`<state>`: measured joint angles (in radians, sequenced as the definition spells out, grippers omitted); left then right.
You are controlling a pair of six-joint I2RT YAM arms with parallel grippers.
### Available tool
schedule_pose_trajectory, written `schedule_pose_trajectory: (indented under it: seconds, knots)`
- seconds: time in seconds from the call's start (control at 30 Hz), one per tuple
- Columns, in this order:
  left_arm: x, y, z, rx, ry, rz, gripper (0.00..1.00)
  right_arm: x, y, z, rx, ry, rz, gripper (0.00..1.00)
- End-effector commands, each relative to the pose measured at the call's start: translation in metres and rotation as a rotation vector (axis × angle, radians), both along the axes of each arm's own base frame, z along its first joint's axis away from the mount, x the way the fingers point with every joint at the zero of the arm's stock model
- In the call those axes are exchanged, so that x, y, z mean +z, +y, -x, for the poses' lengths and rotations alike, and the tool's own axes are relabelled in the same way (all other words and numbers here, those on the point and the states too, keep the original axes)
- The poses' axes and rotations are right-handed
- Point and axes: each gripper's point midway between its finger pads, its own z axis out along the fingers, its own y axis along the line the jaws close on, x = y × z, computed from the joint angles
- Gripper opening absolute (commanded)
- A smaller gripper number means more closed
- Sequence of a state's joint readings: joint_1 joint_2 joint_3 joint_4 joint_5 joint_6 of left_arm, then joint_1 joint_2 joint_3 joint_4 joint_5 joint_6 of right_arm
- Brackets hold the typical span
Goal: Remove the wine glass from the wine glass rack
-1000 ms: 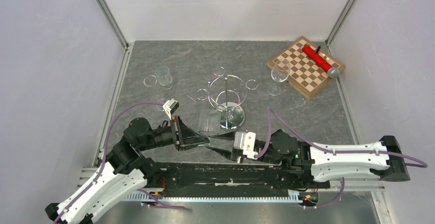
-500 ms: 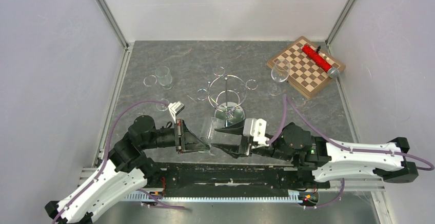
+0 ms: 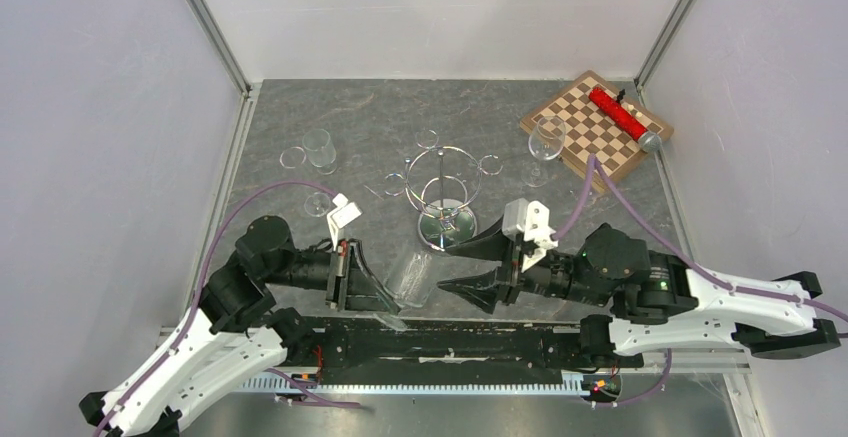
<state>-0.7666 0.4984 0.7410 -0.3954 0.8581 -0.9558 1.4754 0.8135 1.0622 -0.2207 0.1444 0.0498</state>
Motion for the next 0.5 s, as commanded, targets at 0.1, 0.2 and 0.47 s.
schedule_pose_trajectory:
  seconds: [0.1,0.2,0.47]
  knots:
    - [0.014,0.015,0.032,-0.206,-0.199,0.042,0.02,0.024,-0.02,0.04,0.191,0.128,-0.013,0.56]
    - [0.007,0.018,0.034,-0.228,-0.21,0.014,0.02,0.027,-0.022,0.052,0.256,0.126,0.005,0.55]
    - [0.001,0.025,0.045,-0.302,-0.233,0.016,0.02,0.02,-0.01,0.077,0.429,0.057,0.09,0.55]
